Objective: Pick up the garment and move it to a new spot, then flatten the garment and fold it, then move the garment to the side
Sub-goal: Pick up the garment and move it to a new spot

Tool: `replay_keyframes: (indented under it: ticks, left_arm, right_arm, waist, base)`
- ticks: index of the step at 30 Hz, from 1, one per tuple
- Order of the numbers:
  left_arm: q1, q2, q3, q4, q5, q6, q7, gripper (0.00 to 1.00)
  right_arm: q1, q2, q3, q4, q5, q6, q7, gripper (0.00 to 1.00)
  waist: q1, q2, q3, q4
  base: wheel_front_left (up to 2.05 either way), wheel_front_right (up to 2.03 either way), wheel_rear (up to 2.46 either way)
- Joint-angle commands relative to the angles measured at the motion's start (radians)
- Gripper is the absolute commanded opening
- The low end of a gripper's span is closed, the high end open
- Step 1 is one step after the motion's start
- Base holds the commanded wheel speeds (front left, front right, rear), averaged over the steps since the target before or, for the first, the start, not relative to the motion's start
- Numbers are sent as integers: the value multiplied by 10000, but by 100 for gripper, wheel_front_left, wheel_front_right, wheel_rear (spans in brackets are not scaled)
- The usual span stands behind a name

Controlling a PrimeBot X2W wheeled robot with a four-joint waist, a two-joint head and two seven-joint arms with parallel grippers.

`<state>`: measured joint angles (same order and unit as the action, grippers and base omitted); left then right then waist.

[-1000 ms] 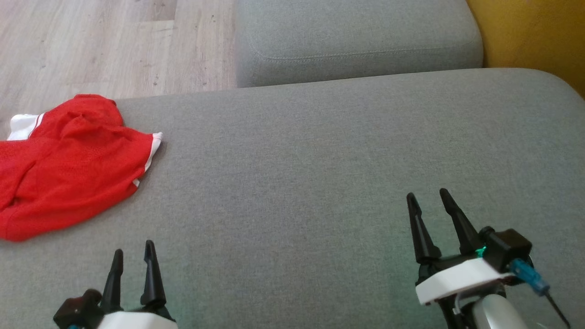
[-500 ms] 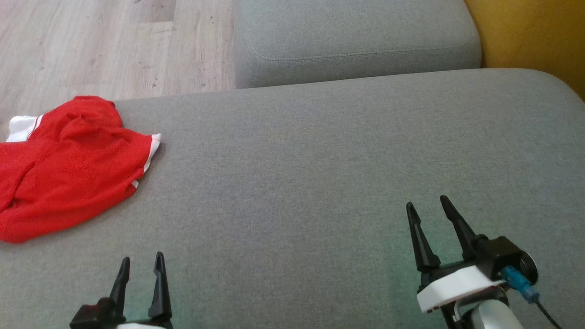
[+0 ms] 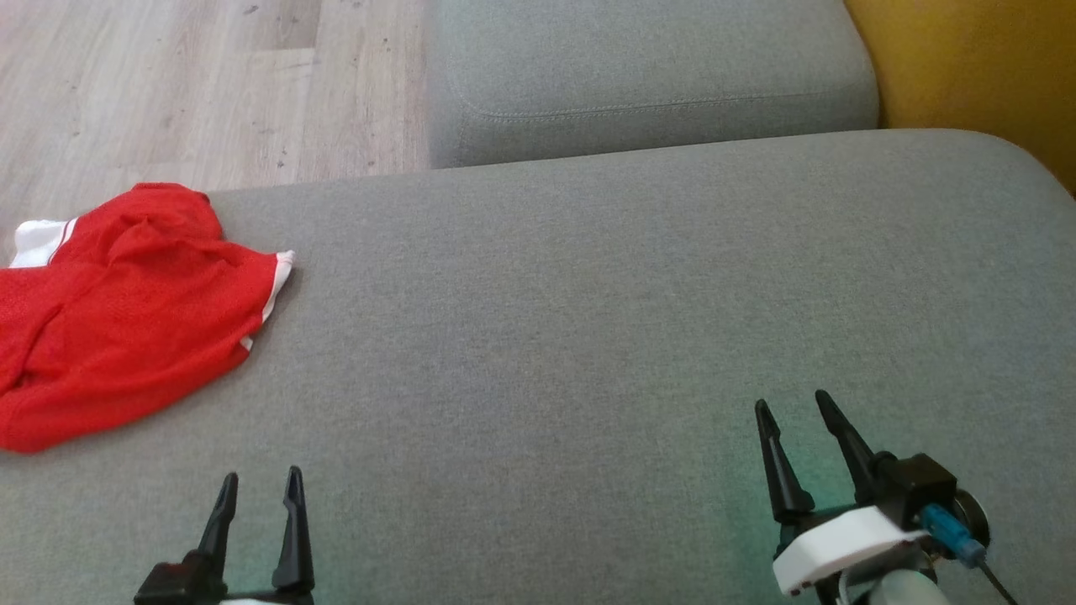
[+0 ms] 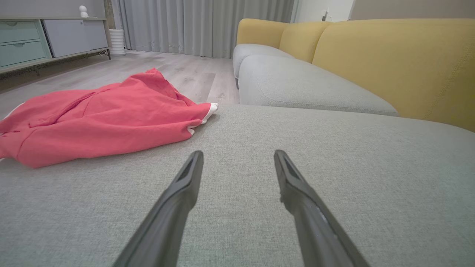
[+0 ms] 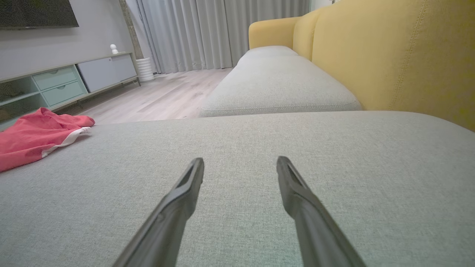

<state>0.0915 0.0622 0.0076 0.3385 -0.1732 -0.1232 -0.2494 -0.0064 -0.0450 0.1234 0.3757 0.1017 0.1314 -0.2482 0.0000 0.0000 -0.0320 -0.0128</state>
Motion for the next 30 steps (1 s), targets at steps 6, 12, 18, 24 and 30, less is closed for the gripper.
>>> replay_keyframes:
  ticks: [6, 12, 18, 24, 30]
  left_arm:
    - [-367, 90, 514, -210, 19, 20, -124, 100]
    - [-381, 107, 605, -176, 21, -2, -124, 100]
    - [-372, 126, 632, -128, 47, -22, -124, 100]
    - [-288, 103, 642, -86, 84, -21, -124, 100]
    - [-18, 100, 869, -105, 42, 13, -124, 100]
  right_arm:
    - [-297, -54, 179, -76, 249, -7, -136, 100]
    - [-322, -54, 226, -80, 260, -7, -136, 100]
    - [-359, -53, 551, -233, 429, -7, -136, 100]
    - [-410, -53, 1178, -398, 747, -7, -136, 100]
    - [-466, -53, 1709, -315, 914, -7, -136, 100]
  waist:
    - [0, 0, 5, -16]
    - [0, 0, -6, 16]
    - [0, 0, -59, 418]
    - [0, 0, -148, 1602]
    - [0, 0, -253, 2763]
  base:
    - [0, 0, 0]
    - [0, 0, 0]
    - [0, 0, 0]
    - [0, 0, 0]
    - [0, 0, 0]
